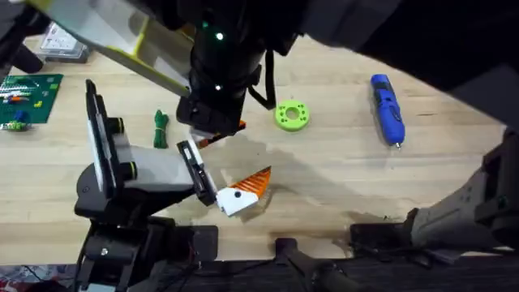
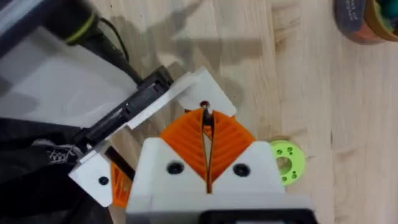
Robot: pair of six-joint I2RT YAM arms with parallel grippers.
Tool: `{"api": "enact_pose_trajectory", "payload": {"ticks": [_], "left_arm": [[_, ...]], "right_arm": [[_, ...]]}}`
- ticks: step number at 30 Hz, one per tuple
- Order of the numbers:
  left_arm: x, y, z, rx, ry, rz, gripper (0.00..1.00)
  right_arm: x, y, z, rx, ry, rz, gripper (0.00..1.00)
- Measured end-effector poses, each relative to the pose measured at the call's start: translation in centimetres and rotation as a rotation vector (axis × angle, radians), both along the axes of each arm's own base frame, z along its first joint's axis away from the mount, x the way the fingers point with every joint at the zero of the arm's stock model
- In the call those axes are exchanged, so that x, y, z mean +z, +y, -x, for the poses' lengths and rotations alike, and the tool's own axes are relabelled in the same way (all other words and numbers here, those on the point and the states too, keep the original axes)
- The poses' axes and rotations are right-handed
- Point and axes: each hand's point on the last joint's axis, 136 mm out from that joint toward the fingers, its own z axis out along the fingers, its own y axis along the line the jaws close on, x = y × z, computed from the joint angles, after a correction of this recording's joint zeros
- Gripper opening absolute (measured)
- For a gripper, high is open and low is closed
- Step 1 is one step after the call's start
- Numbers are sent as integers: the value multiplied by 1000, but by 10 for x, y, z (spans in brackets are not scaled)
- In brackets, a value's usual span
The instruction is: Pick up the gripper from the table and insert it into the empty holder that is missing its gripper. Then pick up a screw, insert it into the mounting hole, and use the screwdriver to tighten it. Finally, clean up the table by picking up the vegetable and placing it into the bucket.
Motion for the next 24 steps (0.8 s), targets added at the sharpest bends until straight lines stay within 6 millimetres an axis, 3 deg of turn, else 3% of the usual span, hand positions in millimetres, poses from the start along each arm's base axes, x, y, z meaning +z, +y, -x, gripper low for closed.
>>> {"api": "enact_pose_trajectory", "payload": {"ticks": [24], "left_arm": [[0,0,0,0,0,0,986]], "right_arm": [[0,0,0,0,-8,5,7]]}}
